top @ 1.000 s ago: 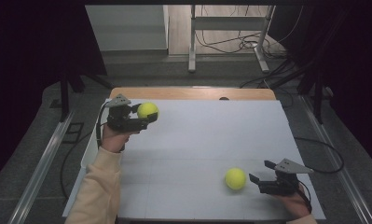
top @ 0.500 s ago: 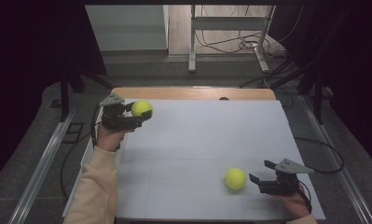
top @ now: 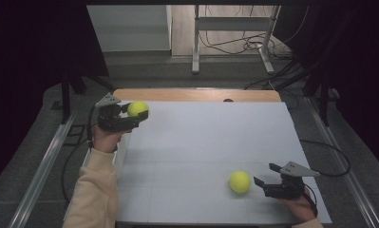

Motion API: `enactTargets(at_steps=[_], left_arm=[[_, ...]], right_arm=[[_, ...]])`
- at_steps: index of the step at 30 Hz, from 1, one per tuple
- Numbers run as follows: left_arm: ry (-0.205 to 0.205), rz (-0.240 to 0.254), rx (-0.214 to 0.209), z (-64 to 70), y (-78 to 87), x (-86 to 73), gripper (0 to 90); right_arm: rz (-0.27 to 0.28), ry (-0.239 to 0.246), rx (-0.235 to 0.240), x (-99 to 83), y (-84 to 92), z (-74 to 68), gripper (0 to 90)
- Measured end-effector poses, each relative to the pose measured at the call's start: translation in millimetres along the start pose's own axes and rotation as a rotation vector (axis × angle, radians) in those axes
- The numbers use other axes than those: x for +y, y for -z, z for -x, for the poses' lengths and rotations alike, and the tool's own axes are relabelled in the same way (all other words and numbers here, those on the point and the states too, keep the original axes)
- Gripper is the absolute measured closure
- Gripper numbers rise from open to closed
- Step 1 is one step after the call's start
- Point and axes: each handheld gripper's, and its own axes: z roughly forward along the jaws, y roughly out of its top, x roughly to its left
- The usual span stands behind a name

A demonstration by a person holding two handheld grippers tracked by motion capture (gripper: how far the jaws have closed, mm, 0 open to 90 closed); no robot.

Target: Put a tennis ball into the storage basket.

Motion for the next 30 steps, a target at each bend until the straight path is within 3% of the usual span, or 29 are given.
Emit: enactTargets(at_steps=[11,30], left_arm=[[0.029,0.005,0.047,-14.9,6.7,-3.2,25.9],[0.076,0.011,0.085,-33.2,12.6,-8.7,25.9]], right_arm=[[-0.002,0.002,-0.002,-0.1,-0.1,0.0,14.9],[-0.006,0.007,-0.005,-0.2,-0.5,-0.3,15.1]])
